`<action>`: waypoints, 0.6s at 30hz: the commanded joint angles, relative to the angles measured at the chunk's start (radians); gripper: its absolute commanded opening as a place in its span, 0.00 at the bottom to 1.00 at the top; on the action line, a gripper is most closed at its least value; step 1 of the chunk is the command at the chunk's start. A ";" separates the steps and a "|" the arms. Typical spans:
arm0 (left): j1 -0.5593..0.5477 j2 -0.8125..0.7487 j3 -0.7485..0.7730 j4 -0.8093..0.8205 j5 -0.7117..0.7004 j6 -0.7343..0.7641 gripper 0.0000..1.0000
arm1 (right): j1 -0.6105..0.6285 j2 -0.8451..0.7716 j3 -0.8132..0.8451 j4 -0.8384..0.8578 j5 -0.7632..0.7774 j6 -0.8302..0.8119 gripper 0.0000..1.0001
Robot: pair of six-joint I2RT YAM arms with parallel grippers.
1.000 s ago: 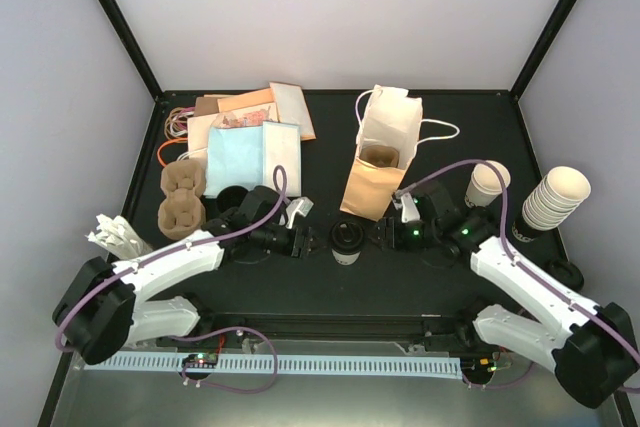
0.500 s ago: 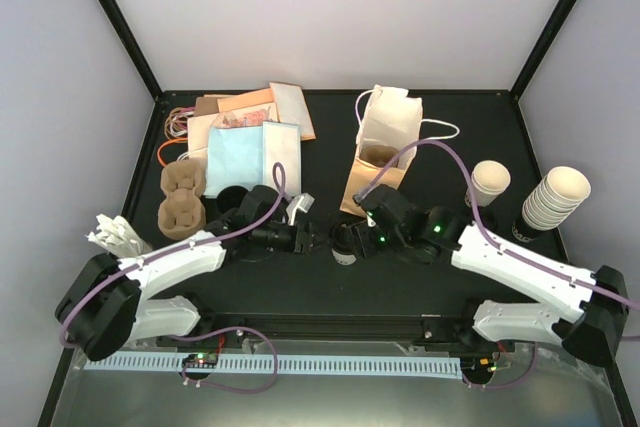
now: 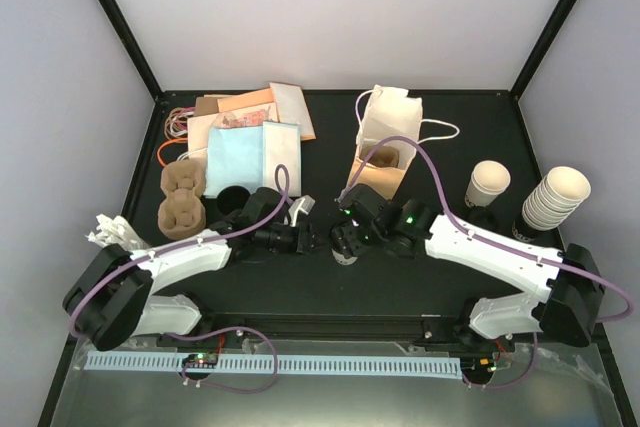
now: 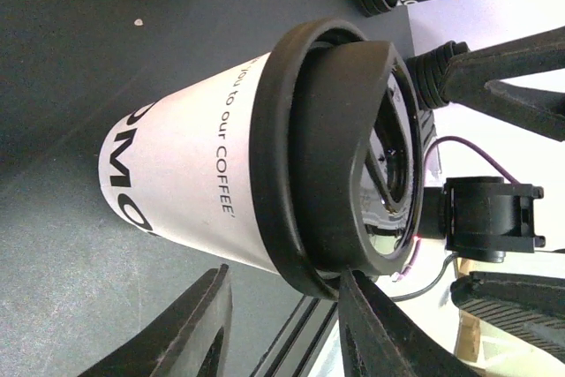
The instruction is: Pack the takeout coffee
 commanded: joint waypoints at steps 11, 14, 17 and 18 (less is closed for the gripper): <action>0.006 0.049 -0.007 0.082 0.012 -0.018 0.34 | 0.006 0.080 0.054 -0.011 0.024 -0.035 0.83; 0.006 0.050 -0.006 0.078 0.009 -0.015 0.34 | 0.007 0.100 0.065 -0.029 0.044 -0.029 0.81; 0.007 0.051 -0.007 0.075 0.008 -0.014 0.34 | 0.008 0.116 0.068 -0.039 0.055 -0.032 0.79; 0.007 0.054 -0.006 0.074 0.007 -0.011 0.34 | 0.009 0.120 0.067 -0.039 0.054 -0.031 0.79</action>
